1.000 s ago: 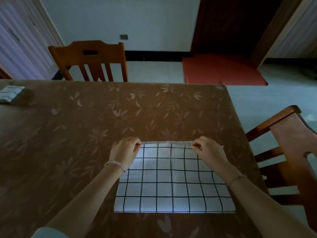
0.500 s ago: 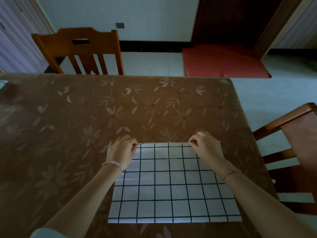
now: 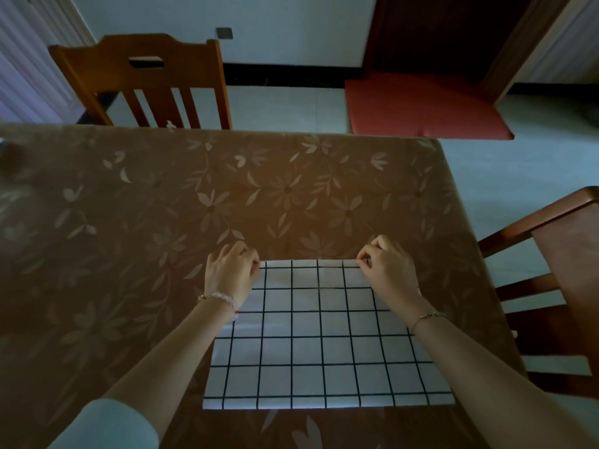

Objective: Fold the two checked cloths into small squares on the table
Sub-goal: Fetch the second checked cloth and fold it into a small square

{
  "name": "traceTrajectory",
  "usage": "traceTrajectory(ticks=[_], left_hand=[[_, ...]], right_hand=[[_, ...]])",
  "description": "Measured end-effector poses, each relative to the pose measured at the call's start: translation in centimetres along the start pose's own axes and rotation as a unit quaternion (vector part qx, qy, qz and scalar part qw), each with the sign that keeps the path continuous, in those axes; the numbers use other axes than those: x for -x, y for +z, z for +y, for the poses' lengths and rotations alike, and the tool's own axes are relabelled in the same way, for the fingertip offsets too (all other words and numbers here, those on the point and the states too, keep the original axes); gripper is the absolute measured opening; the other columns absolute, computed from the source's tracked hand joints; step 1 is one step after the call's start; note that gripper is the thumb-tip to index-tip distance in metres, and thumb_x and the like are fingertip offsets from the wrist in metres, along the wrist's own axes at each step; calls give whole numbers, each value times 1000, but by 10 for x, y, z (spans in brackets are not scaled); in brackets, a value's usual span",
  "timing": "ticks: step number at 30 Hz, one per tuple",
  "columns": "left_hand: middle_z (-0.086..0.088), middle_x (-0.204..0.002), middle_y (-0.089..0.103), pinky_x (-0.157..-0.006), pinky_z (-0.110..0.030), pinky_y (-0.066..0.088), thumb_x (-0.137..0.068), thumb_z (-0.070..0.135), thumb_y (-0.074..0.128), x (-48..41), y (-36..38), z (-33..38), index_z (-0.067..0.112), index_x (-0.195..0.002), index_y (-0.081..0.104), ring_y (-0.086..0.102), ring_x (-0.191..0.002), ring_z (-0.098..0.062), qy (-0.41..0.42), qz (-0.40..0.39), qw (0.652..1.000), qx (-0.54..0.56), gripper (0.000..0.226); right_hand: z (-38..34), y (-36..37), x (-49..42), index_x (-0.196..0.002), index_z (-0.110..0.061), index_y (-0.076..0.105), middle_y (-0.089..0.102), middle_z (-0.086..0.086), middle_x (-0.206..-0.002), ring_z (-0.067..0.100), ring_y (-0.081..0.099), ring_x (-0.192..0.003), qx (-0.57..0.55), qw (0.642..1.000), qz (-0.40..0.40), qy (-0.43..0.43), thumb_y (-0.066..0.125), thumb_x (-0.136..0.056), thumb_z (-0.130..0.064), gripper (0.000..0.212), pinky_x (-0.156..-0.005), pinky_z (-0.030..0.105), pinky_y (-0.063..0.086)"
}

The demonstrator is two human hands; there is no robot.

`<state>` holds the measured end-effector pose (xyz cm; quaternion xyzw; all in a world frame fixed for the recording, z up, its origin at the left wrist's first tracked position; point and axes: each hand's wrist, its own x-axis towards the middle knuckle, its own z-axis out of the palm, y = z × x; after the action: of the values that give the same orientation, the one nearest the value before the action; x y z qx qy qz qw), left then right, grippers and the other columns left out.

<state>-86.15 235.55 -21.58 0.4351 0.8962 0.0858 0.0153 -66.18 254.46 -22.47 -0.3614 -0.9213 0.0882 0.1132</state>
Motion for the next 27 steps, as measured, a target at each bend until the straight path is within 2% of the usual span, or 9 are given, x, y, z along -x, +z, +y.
traceTrajectory(ticks=[2, 5, 7, 10, 14, 17, 20, 24, 27], left_hand=[[-1, -99, 59, -80, -40, 44, -82, 22, 64, 2, -1, -1, 17, -92, 63, 57, -95, -23, 9, 17, 1000, -18, 12], [-6, -99, 60, -79, -44, 47, -76, 16, 70, 13, -7, 2, 13, -98, 62, 58, -93, -28, 19, 58, 998, -32, 24], [-6, -96, 61, -80, -44, 47, -75, 12, 69, 32, -13, 11, 13, -97, 62, 59, -90, -27, 34, 79, 996, -22, 23], [-5, -99, 63, -87, -41, 48, -74, 11, 68, 76, -17, 32, 14, -99, 62, 62, -93, -24, 76, 60, 995, 18, 26], [-2, -106, 64, -94, -36, 45, -67, 13, 74, 152, -9, 66, 14, -108, 62, 62, -101, -20, 112, 16, 990, 79, 43], [-4, -126, 58, -106, -39, 37, -71, 19, 70, 203, 6, 89, 10, -125, 54, 54, -118, -21, 128, -22, 988, 81, 57], [-7, -143, 41, -106, -42, 23, -86, 32, 39, 230, 20, 99, 9, -137, 39, 35, -134, -23, 165, -61, 984, 37, 56], [-9, -146, 33, -107, -43, 17, -87, 34, 34, 239, 31, 96, 8, -140, 28, 31, -136, -25, 144, -100, 984, 18, 59], [-8, -147, 34, -107, -43, 16, -90, 36, 31, 242, 35, 93, 9, -140, 32, 29, -137, -23, 130, -111, 985, 10, 57]], right_hand=[[-2, -2, 1, -88, -15, 66, 53, 2, -95, 20, 53, -88, 2, 1000, 7, 5, 69, -81, -21, 10, -69, 28, 38], [-6, -9, 9, -109, -14, 62, 54, 7, -113, 25, 53, -99, -11, 999, 23, 36, 67, -83, -23, 28, -78, 36, 46], [-12, -15, 27, -111, -11, 62, 56, 8, -112, 26, 56, -98, -27, 997, 58, 31, 67, -82, -19, 30, -80, 38, 48], [-26, -20, 79, -109, -9, 62, 60, 8, -107, 22, 55, -99, -60, 995, 79, 10, 61, -85, -15, 24, -84, 34, 48], [-47, -12, 167, -106, -9, 63, 63, 9, -104, 21, 53, -105, -61, 996, 70, -15, 41, -88, -23, 32, -99, 26, 32], [-65, -4, 216, -112, -11, 63, 65, 7, -112, 22, 57, -112, -79, 995, 38, -38, 38, -92, -26, 35, -107, 32, 31], [-78, 3, 243, -126, -11, 55, 58, 5, -129, 20, 49, -126, -63, 996, -28, -55, 37, -94, -31, 42, -112, 38, 22], [-76, 8, 251, -134, -8, 45, 48, 6, -140, 19, 35, -135, -6, 994, -96, -51, 36, -90, -31, 51, -111, 37, 14], [-73, 6, 251, -137, -9, 41, 44, 6, -143, 18, 30, -137, 11, 991, -120, -54, 34, -90, -33, 53, -110, 38, 12]])
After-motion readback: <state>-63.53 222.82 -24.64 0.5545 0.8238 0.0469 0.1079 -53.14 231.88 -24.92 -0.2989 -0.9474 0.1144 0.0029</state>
